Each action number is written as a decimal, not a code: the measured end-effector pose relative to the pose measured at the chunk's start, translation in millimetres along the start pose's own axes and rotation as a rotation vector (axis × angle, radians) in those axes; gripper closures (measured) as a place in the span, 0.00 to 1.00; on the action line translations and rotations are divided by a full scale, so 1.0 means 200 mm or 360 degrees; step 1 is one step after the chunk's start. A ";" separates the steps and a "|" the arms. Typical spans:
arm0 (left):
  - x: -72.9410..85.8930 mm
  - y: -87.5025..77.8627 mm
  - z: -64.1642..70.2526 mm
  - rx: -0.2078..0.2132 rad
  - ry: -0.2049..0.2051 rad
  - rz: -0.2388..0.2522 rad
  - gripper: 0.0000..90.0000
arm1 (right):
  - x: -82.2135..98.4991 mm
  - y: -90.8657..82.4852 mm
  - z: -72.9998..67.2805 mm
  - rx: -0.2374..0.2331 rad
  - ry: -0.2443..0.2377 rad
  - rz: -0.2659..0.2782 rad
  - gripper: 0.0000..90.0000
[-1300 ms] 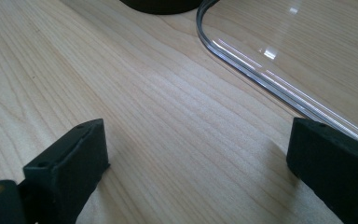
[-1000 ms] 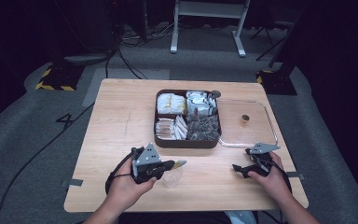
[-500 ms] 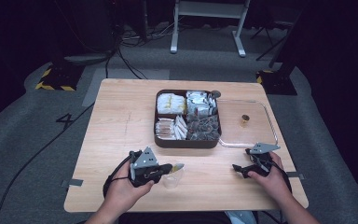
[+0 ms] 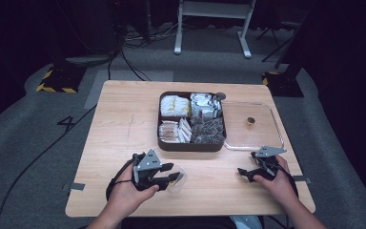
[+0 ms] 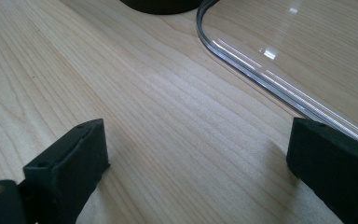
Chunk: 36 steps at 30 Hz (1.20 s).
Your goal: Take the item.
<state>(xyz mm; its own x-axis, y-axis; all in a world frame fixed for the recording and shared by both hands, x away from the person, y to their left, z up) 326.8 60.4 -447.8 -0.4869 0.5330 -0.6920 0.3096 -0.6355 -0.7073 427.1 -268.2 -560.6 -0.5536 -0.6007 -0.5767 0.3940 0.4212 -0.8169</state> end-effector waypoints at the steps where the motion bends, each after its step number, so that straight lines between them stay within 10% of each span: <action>1: 0.00 0.00 -0.01 -0.0004 -0.0001 0.0001 0.65 | 0.00 0.00 0.00 -0.0001 0.0002 0.0000 0.06; 16: 0.01 -0.17 -0.25 -0.0249 -0.0054 0.0056 0.45 | 0.00 0.00 0.00 -0.0002 -0.0003 -0.0001 0.06; 36: 0.30 -0.30 -0.56 -0.0437 -0.0131 -0.0106 0.36 | 0.00 0.00 0.00 -0.0003 -0.0001 0.0000 0.06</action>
<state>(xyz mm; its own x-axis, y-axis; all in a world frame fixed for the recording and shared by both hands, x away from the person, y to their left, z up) 369.9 192.7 -462.5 -0.5746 0.5145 -0.6365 0.4787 -0.4195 -0.7713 426.0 -268.4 -560.6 -0.5532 -0.6010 -0.5768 0.3926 0.4226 -0.8168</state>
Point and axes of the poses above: each handheld gripper's, and its own axes: y roughly forward along the jaws, x roughly out of its underside, z roughly to its right, the point moved 8 cm from there along y, roughly forward along the jaws, and after that the axes turned 11 degrees about -z, right-handed, at the moved point
